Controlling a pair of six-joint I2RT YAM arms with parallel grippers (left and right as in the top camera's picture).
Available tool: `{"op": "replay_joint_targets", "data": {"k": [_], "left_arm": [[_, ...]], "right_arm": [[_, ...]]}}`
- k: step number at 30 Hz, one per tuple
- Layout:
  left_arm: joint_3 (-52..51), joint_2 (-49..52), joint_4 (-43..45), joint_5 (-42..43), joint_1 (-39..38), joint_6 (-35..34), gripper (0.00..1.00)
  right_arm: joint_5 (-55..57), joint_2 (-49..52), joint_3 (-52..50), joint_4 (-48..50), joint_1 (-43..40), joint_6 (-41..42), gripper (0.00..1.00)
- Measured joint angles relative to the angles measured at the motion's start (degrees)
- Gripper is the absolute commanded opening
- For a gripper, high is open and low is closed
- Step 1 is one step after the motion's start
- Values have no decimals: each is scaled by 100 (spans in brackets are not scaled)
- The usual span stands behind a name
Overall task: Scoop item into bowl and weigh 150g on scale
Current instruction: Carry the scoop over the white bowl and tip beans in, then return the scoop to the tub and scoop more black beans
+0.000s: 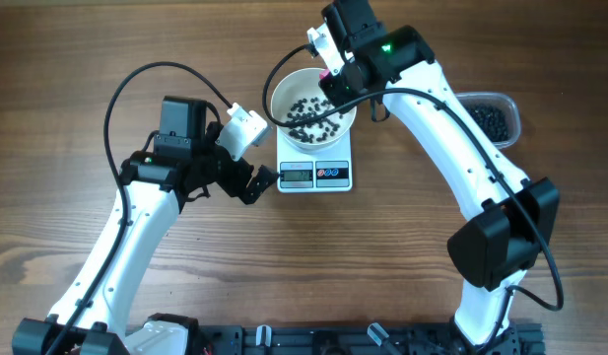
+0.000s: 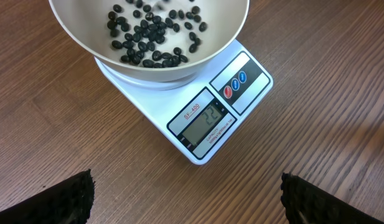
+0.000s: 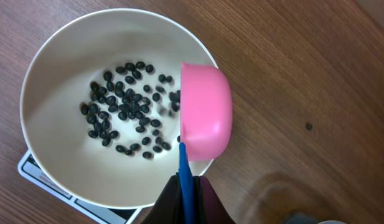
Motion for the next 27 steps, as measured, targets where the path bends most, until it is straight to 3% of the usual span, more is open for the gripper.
{"op": "replay_joint_targets", "data": {"k": [8, 19, 27], "left_arm": [[0, 0, 0, 0, 0, 0, 100], [0, 0, 0, 0, 0, 0, 100], [0, 0, 0, 0, -2, 0, 100]], "right_arm": [[35, -146, 0, 90, 24, -437, 4], [168, -289, 0, 81, 496, -1716, 4], [166, -407, 0, 166, 262, -1462, 4]]}}
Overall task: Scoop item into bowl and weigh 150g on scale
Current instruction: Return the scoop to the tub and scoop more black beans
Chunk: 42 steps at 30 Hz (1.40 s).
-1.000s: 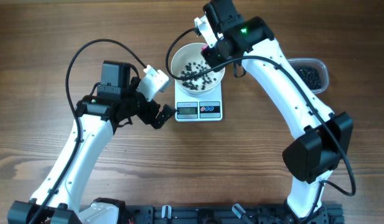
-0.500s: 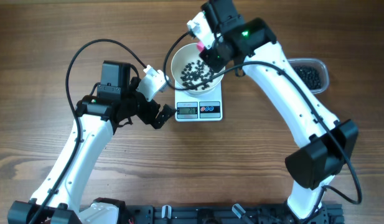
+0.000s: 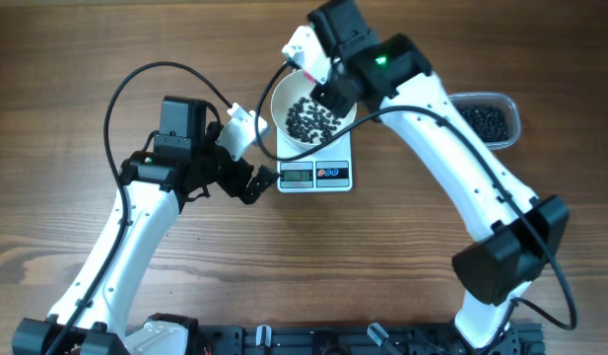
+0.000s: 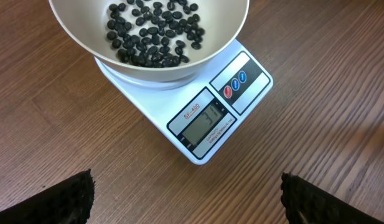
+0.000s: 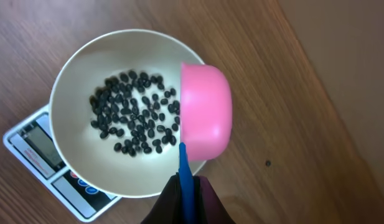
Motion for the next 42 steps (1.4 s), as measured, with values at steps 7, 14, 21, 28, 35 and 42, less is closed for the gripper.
{"op": "replay_joint_targets", "data": {"k": [7, 14, 21, 28, 35, 42], "left_arm": [[0, 0, 0, 0, 0, 0, 100], [0, 0, 2, 0, 2, 0, 100], [0, 0, 0, 0, 2, 0, 100], [0, 0, 0, 2, 2, 0, 100], [0, 0, 2, 0, 0, 0, 100], [0, 0, 0, 0, 0, 0, 100]], "right_arm": [[-1032, -776, 66, -402, -1687, 660, 5], [-1141, -883, 372, -2081, -3268, 811, 4], [-968, -271, 385, -2610, -3875, 809, 4], [-83, 514, 385, -2483, -3869, 1113, 4], [481, 640, 382, -2044, -3869, 1333, 4], [518, 970, 382, -2168, -3801, 1434, 4]]}}
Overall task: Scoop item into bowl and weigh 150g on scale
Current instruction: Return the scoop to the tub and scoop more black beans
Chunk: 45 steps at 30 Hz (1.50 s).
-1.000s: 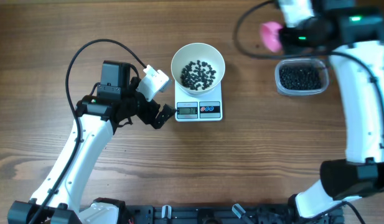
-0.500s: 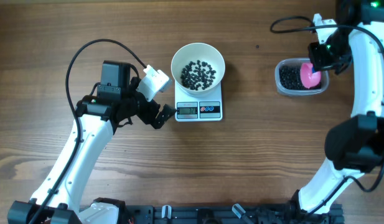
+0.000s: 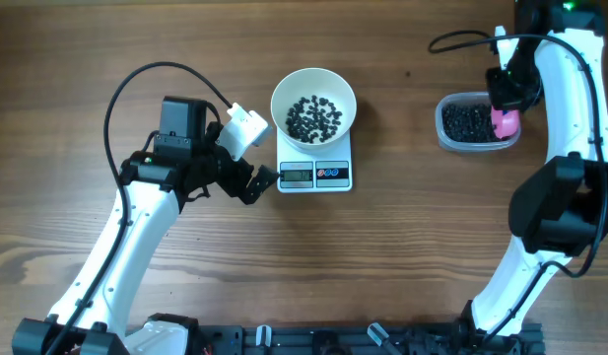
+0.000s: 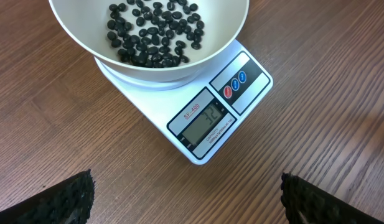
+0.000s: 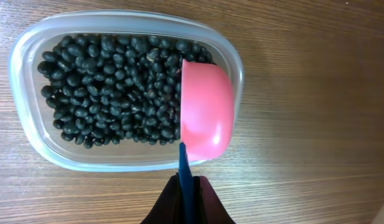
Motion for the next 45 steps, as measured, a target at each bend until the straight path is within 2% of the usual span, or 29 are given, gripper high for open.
{"op": "replay_joint_targets", "data": {"k": [8, 23, 35, 45], "left_arm": [[0, 0, 0, 2, 0, 0, 100], [0, 0, 2, 0, 2, 0, 100], [0, 0, 0, 0, 0, 0, 100], [0, 0, 0, 0, 2, 0, 100]], "right_arm": [[-184, 87, -61, -72, 188, 87, 4], [-1467, 173, -109, -138, 48, 81, 4], [-3191, 181, -177, -225, -977, -302, 4], [-4009, 192, -199, -284, -1696, -555, 4]]}}
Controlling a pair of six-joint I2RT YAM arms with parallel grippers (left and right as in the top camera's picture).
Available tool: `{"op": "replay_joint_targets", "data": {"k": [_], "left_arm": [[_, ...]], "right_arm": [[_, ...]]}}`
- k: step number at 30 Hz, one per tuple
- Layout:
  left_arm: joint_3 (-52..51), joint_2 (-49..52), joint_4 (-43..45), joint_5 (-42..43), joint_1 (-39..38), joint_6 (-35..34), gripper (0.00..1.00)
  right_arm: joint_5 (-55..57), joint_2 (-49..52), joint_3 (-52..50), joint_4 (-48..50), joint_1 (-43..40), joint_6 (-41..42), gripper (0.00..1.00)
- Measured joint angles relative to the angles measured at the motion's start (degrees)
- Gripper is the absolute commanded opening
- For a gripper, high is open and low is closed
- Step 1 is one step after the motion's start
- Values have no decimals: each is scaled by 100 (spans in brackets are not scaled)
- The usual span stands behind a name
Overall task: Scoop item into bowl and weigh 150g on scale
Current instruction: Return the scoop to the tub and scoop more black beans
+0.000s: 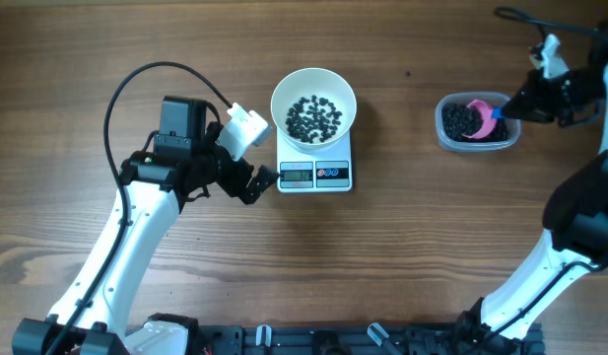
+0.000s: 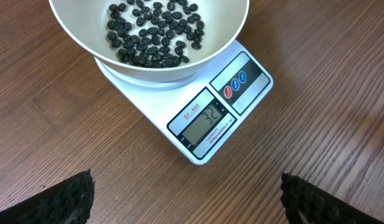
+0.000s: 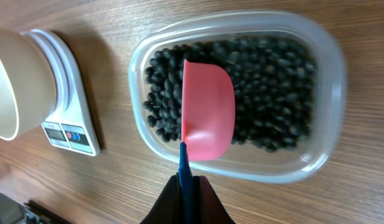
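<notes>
A white bowl with a layer of black beans stands on the white scale, whose display reads 32. At the right, a clear plastic tub holds black beans. My right gripper is shut on the blue handle of a pink scoop, whose cup sits over the beans inside the tub. My left gripper stands open just in front of the scale, nothing between its fingers.
The wooden table carries only the scale with bowl and the tub. My left arm lies left of the scale. The right arm runs along the table's right edge.
My right gripper has turned, so the scoop now points into the tub from the right side and sits lower among the beans. The scale still reads 32. The left arm has not moved.
The pink scoop was tipped over the bowl with the scale at 22. Then more beans lay in the bowl. Then the scoop was over the bean tub, the display at 32. Now it sits in the tub at a new angle.
</notes>
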Motion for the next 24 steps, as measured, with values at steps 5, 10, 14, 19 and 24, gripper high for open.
{"op": "replay_joint_targets", "data": {"k": [5, 10, 14, 19, 24], "left_arm": [[0, 0, 0, 2, 0, 0, 100], [0, 0, 0, 2, 0, 0, 100], [0, 0, 2, 2, 0, 0, 100], [0, 0, 0, 0, -2, 0, 100], [0, 0, 0, 2, 0, 0, 100]], "right_arm": [[-393, 28, 0, -201, -483, -286, 4], [-927, 50, -2, -459, -710, -669, 4], [-1572, 50, -2, -708, -719, -1008, 4], [-2203, 52, -2, -726, -680, -1128, 4], [-2623, 52, -2, -730, -520, -1093, 4]]}}
